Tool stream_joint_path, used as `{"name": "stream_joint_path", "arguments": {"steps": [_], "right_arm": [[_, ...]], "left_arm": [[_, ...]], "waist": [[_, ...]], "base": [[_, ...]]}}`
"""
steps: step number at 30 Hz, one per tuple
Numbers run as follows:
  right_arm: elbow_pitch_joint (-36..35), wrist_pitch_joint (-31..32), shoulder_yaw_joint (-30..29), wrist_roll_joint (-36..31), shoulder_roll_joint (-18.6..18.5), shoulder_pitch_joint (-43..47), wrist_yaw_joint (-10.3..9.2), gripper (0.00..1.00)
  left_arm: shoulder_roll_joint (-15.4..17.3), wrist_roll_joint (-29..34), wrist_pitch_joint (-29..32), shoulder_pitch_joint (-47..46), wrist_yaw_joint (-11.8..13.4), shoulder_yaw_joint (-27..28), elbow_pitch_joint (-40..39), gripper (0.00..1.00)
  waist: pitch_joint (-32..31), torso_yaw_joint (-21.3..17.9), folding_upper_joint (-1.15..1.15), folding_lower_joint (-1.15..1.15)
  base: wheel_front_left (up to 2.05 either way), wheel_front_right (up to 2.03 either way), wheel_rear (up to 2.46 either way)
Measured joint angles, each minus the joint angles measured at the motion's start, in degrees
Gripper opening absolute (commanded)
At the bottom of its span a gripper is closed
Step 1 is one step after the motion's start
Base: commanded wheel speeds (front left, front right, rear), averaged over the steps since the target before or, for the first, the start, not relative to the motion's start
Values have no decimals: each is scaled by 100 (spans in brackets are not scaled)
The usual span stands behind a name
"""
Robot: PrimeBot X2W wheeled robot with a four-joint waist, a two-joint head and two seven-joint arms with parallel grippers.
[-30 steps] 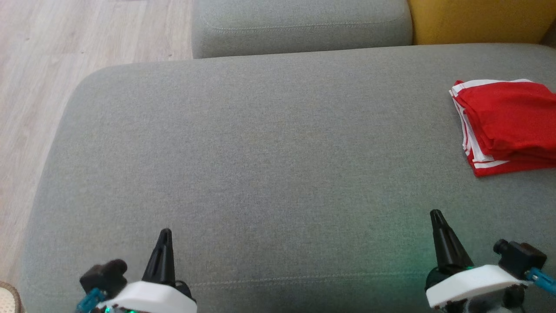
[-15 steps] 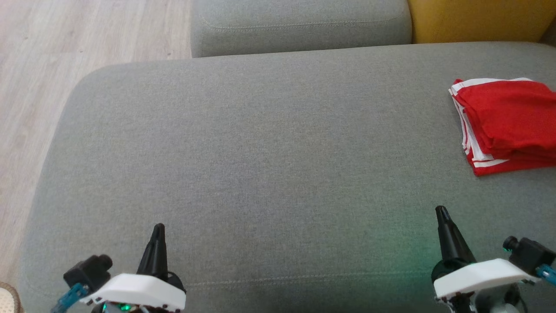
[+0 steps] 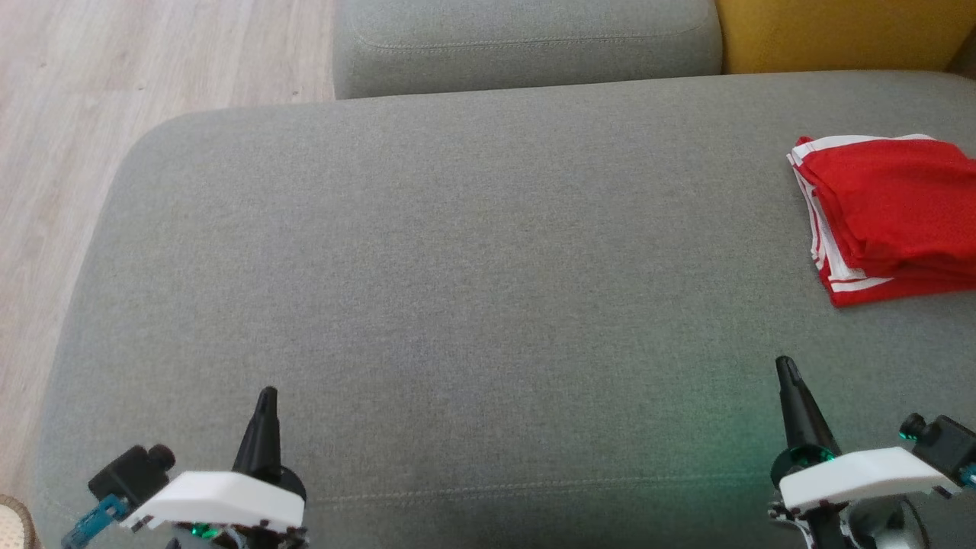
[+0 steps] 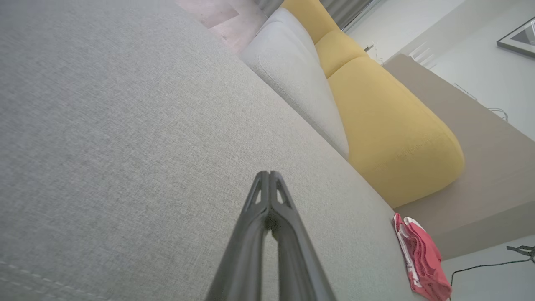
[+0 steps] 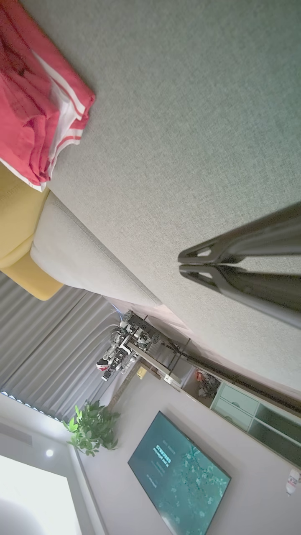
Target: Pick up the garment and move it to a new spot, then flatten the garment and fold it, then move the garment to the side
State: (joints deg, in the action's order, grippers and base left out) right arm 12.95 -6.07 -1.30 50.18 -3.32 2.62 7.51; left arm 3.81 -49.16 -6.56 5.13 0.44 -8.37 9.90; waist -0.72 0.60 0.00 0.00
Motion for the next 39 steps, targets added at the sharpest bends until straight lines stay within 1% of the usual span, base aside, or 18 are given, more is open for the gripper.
{"name": "stream_joint_path", "arguments": {"steps": [11, 12, 19, 25, 26, 39], "right_arm": [[43, 182, -47, 809, -23, -125, -1, 0], [46, 209, -49, 868, -24, -125, -1, 0], [77, 305, -83, 1337, -26, -211, -1, 0], [100, 392, -131, 1736, -27, -241, -1, 0], [100, 392, -131, 1736, -27, -241, -1, 0], [159, 610, -212, 2597, -31, -359, -2, 0]], "left_arm": [[10, -843, 194, -122, -107, 178, 126, 0], [10, -910, 194, -134, -148, 182, 138, 0], [12, -1393, 304, -238, -205, 268, 165, 0], [16, -1803, 403, -318, -302, 366, 246, 0], [16, -1803, 403, -318, -302, 366, 246, 0], [19, -2705, 606, -448, -410, 556, 343, 0]], "waist": [[16, -11, 0, 0], [17, -12, 0, 0], [27, -19, 0, 0], [35, -24, 0, 0], [35, -24, 0, 0], [52, -36, 0, 0]], "base": [[0, 0, 0], [0, 0, 0], [0, 0, 0], [0, 0, 0], [0, 0, 0], [0, 0, 0]]}}
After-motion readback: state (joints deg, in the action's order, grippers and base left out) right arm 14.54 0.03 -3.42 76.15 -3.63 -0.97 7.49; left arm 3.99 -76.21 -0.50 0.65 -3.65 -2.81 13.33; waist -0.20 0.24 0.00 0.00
